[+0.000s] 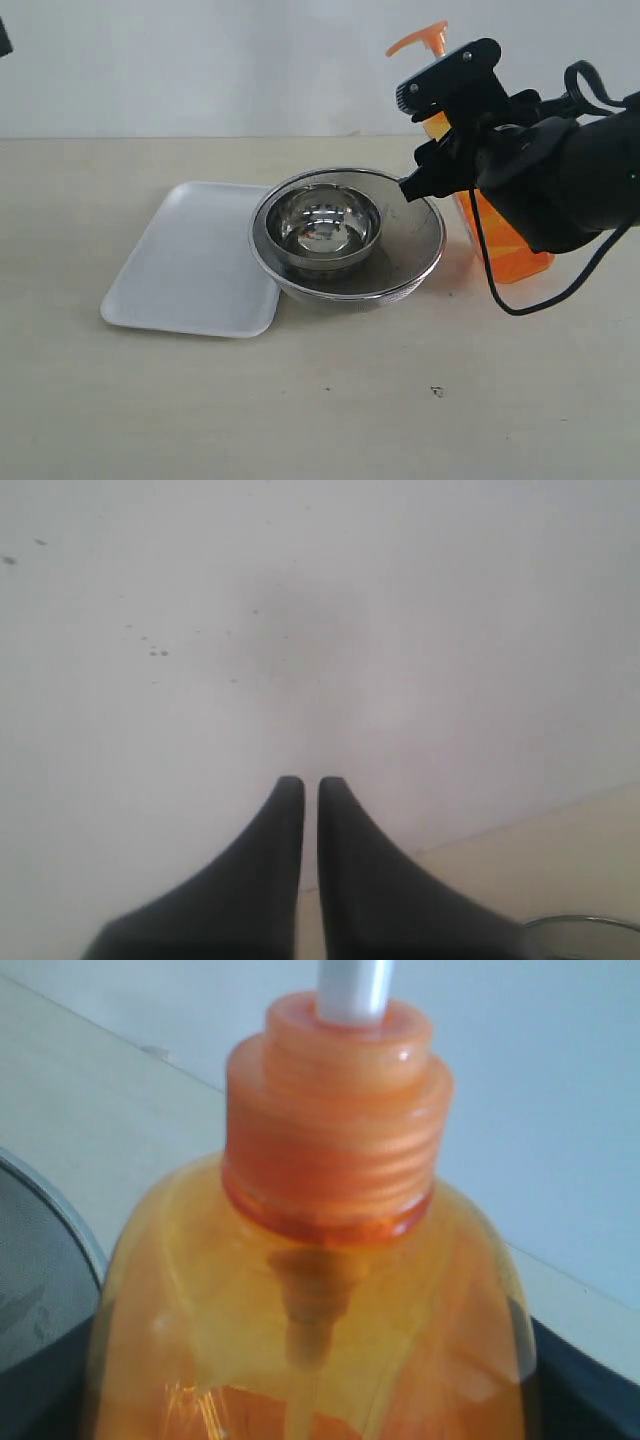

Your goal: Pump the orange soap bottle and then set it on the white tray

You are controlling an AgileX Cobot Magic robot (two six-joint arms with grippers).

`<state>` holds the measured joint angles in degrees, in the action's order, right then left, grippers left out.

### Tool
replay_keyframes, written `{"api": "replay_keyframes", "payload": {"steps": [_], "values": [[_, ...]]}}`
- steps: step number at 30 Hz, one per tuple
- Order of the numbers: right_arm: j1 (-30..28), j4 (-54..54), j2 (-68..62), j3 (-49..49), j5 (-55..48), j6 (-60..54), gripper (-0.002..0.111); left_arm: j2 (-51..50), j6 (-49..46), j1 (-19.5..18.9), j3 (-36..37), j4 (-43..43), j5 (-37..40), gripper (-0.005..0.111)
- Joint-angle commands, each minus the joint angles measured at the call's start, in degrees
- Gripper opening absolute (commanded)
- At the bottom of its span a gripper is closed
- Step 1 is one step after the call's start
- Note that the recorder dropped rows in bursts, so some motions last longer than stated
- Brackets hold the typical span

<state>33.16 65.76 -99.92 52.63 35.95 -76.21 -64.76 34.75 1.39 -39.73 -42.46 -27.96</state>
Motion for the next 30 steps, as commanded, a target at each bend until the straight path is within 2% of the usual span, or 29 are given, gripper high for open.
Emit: {"api": "replay_keyframes", "payload": {"steps": [1,5,8,10,14,18,21,30], "values": [[0.0,-1.6,0.8,0.6,2.8,-0.6,0.0,-7.9,16.2,0.0,-10.2,-17.5,-4.7,0.005],[0.0,-1.6,0.8,0.6,2.8,-0.4,0.0,-14.5,30.5,0.3,-20.4,-31.8,-8.9,0.005],[0.0,-1.6,0.8,0.6,2.8,0.0,0.0,-18.5,38.1,2.0,-27.1,-40.9,-8.1,0.005],[0.0,-1.6,0.8,0.6,2.8,0.0,0.0,-21.1,42.0,4.0,-31.2,-45.2,-8.5,0.005],[0.0,-1.6,0.8,0.6,2.1,0.3,0.0,-27.7,51.9,11.2,-41.0,-56.7,-8.6,0.005],[0.0,-1.8,0.8,0.6,1.3,0.3,0.0,-31.7,57.7,14.6,-45.0,-57.5,-9.4,0.005],[0.0,-1.8,0.7,0.6,-0.2,0.3,0.0,-35.5,57.9,17.1,-47.2,-57.5,-12.4,0.005],[0.0,-1.8,0.7,0.6,-3.0,0.3,0.0,-42.5,57.9,22.3,-49.7,-57.5,-11.9,0.005]]}}
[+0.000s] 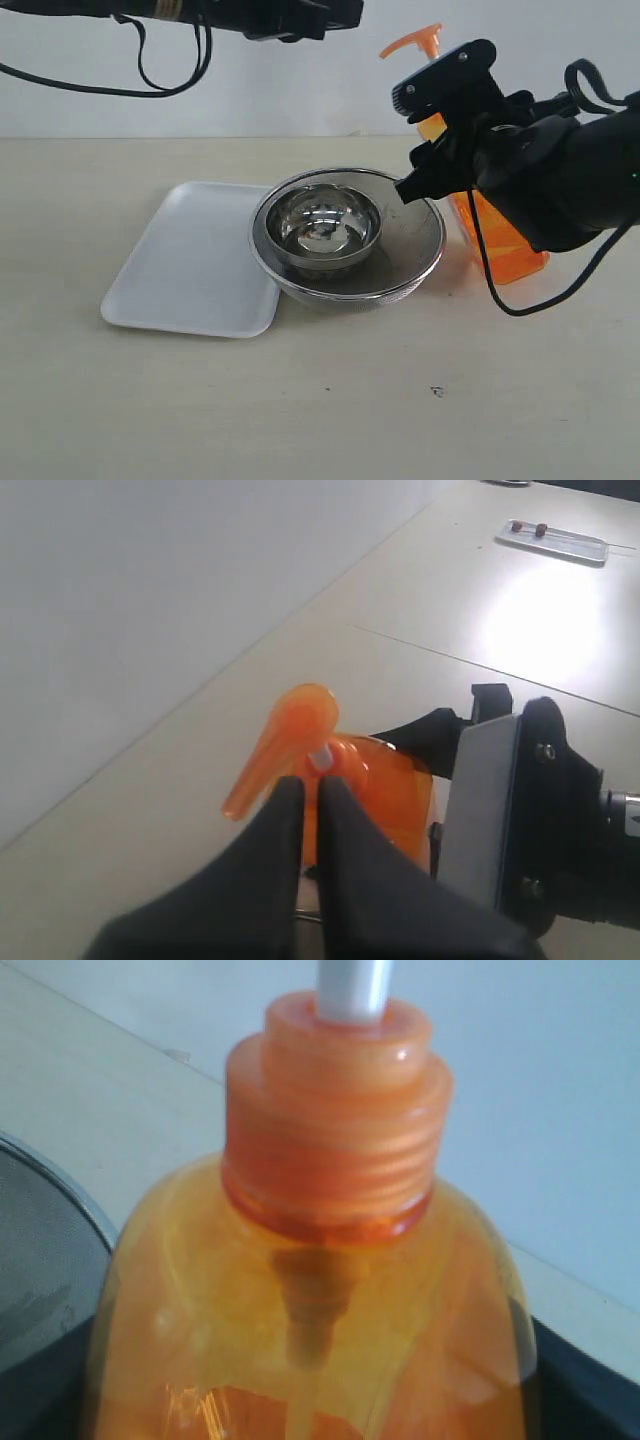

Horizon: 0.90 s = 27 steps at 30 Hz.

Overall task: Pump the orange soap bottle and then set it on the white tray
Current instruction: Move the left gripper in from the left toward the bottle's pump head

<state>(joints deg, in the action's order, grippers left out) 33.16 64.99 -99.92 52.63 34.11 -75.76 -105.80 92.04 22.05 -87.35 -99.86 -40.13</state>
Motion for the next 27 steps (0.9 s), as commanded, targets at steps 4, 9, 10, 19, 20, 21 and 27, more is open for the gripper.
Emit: {"api": "replay_keyframes", "payload": {"steps": [4,9,10,19,20,21,27], "values": [[0.0,-0.9,0.7,0.6,-1.8,-0.1,0.0,-2.5,0.6,3.2,-4.3,-0.1,2.1,0.005],[0.0,-0.9,0.7,0.6,-2.2,-0.5,0.0,-2.7,0.8,3.2,-7.3,-0.1,4.3,0.005],[0.0,-0.9,0.7,0.6,-2.4,-0.5,0.0,-2.7,0.8,3.2,-7.9,-0.1,4.3,0.005],[0.0,-0.9,0.7,0.6,-3.5,-2.8,0.0,-2.7,0.8,3.2,-12.5,-0.1,4.0,0.005],[0.0,-0.9,0.7,0.6,-4.1,-3.0,0.0,-2.7,0.8,3.2,-12.7,-0.1,3.5,0.005],[0.0,-0.9,0.7,0.6,-5.0,-3.2,0.0,-2.9,0.0,3.2,-12.7,-0.1,2.7,0.005],[0.0,0.1,0.7,0.6,-6.1,-4.4,0.0,-7.7,-2.3,3.0,-12.7,-0.1,-2.0,0.005]]}}
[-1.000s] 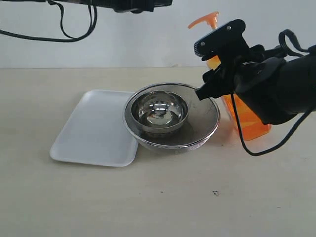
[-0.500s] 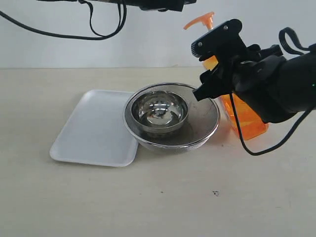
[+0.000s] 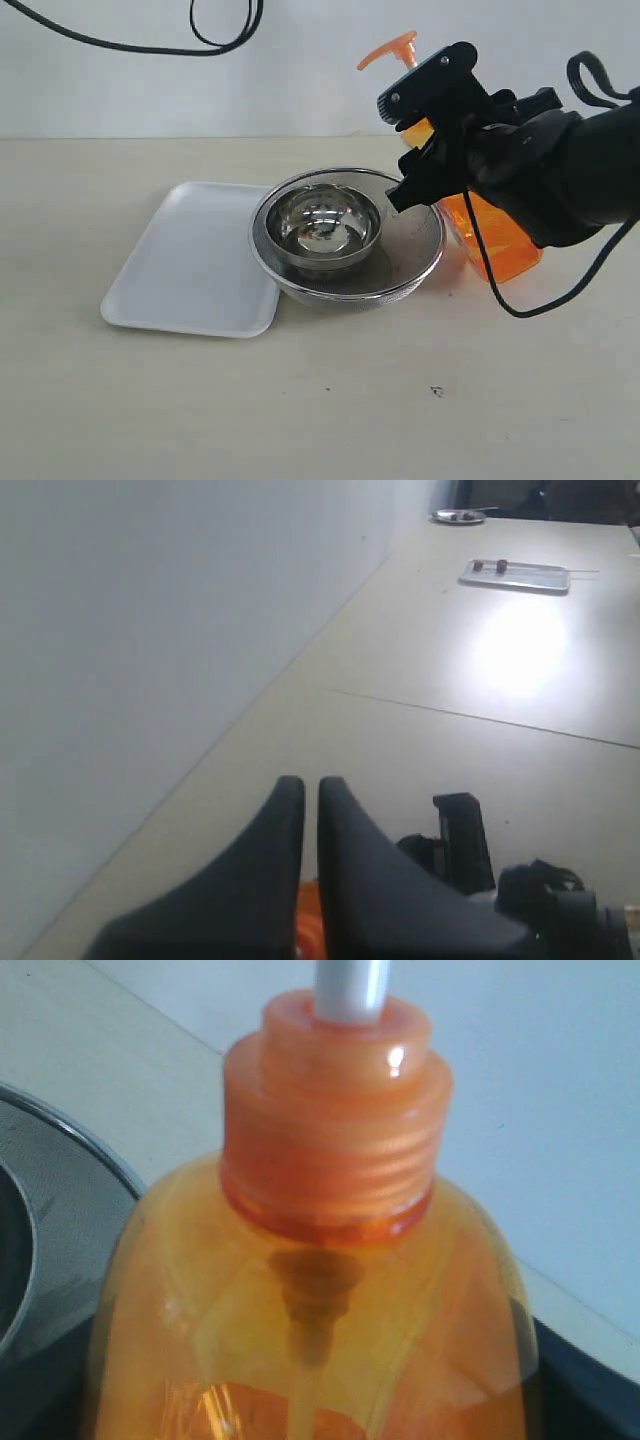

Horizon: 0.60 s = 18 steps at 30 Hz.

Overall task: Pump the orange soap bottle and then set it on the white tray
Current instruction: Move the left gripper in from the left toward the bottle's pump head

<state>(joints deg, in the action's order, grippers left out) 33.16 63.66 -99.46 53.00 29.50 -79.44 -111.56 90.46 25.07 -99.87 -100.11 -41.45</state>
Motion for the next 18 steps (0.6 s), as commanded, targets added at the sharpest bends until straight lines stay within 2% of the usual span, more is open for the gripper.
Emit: {"api": "replay_keyframes", "payload": {"steps": [1,5,9,11,14,18], "values": [[0.0,1.8,0.2,0.2,-1.5,-1.0,0.0,-2.4,-0.8,-0.5,-0.1,0.2,-0.7,0.005],[0.0,3.4,0.2,0.2,-1.5,-2.4,0.0,-3.2,1.6,-3.9,-0.1,0.2,-1.2,0.005],[0.0,3.3,0.2,0.2,-1.8,-2.4,0.0,-3.2,1.7,-6.7,-0.1,0.2,-5.9,0.005],[0.0,3.4,0.2,0.2,-2.2,-2.4,0.0,-3.6,1.7,-7.0,-0.1,0.2,-5.9,0.005],[0.0,3.4,0.2,0.2,-5.0,-3.4,0.0,-4.8,2.8,-7.1,-1.3,0.2,-10.9,0.005],[0.0,3.4,0.2,0.2,-5.0,-3.6,0.0,-5.9,3.4,-7.1,-2.9,0.2,-12.9,0.005]]}}
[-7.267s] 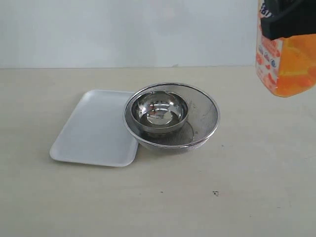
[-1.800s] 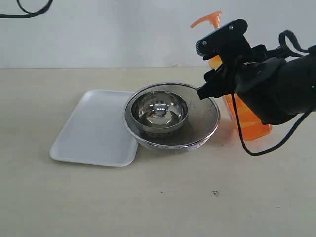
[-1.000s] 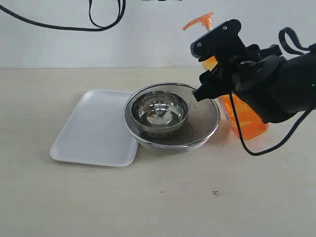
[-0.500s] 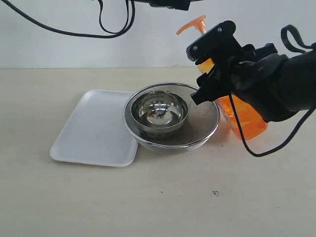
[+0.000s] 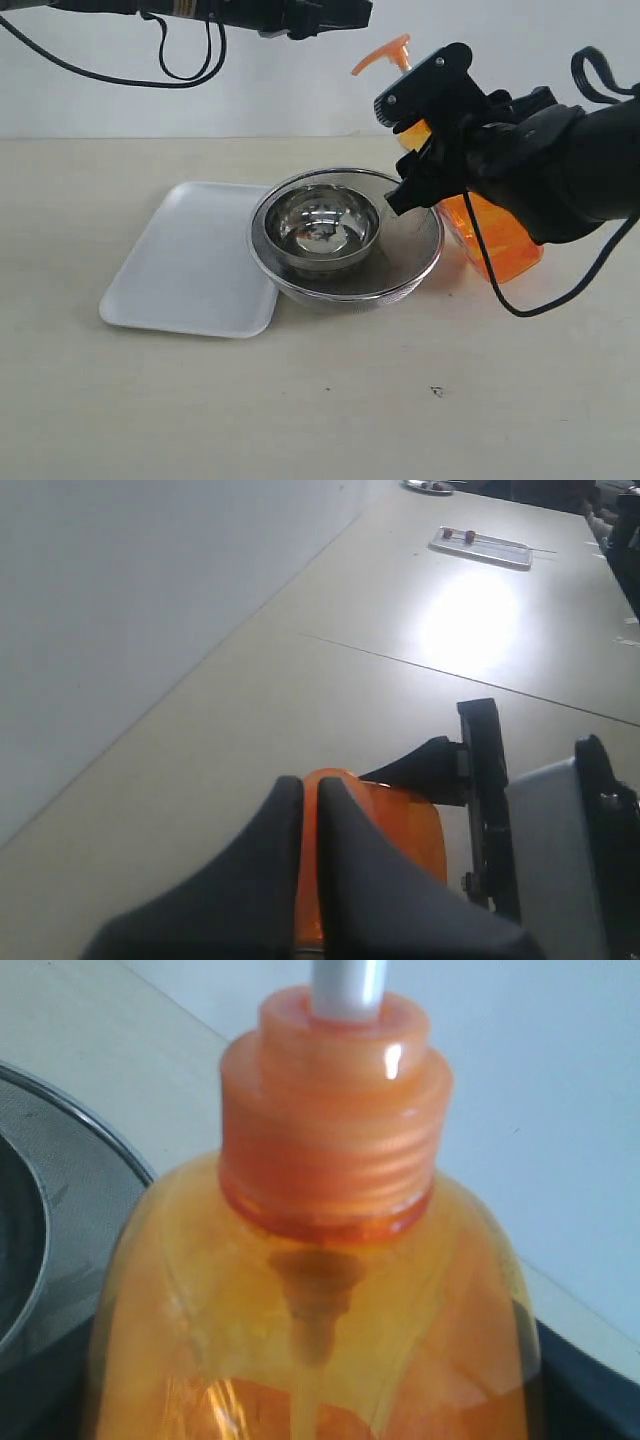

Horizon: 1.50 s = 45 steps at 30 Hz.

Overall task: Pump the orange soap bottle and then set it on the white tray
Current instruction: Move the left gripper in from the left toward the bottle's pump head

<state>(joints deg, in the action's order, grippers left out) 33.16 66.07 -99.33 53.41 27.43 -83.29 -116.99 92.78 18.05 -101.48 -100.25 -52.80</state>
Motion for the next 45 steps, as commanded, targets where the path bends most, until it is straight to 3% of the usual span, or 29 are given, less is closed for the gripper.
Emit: {"api": "replay_keyframes", "payload": {"steps": [1,9,18,27,32,45], "values": [[0.0,1.0,0.1,-0.2,-2.9,0.3,0.0,-0.4,1.1,0.0,-1.6,0.3,-1.8,0.005],[0.0,1.0,0.1,-0.2,-2.9,0.3,0.0,-0.6,1.1,0.3,-2.7,0.3,-1.8,0.005],[0.0,1.0,0.1,-0.2,-2.9,0.3,0.0,-2.9,0.6,3.1,-2.8,0.3,0.2,0.005],[0.0,1.0,0.1,-0.2,-2.9,0.3,0.0,-3.3,0.1,3.1,-2.8,0.3,0.7,0.005],[0.0,1.0,0.1,-0.2,-3.0,0.3,0.0,-3.3,-0.2,3.1,-2.8,0.3,5.3,0.005],[0.0,1.0,0.1,-0.2,-3.0,0.3,0.0,-3.3,-0.2,3.1,-2.8,0.3,4.7,0.005]]}}
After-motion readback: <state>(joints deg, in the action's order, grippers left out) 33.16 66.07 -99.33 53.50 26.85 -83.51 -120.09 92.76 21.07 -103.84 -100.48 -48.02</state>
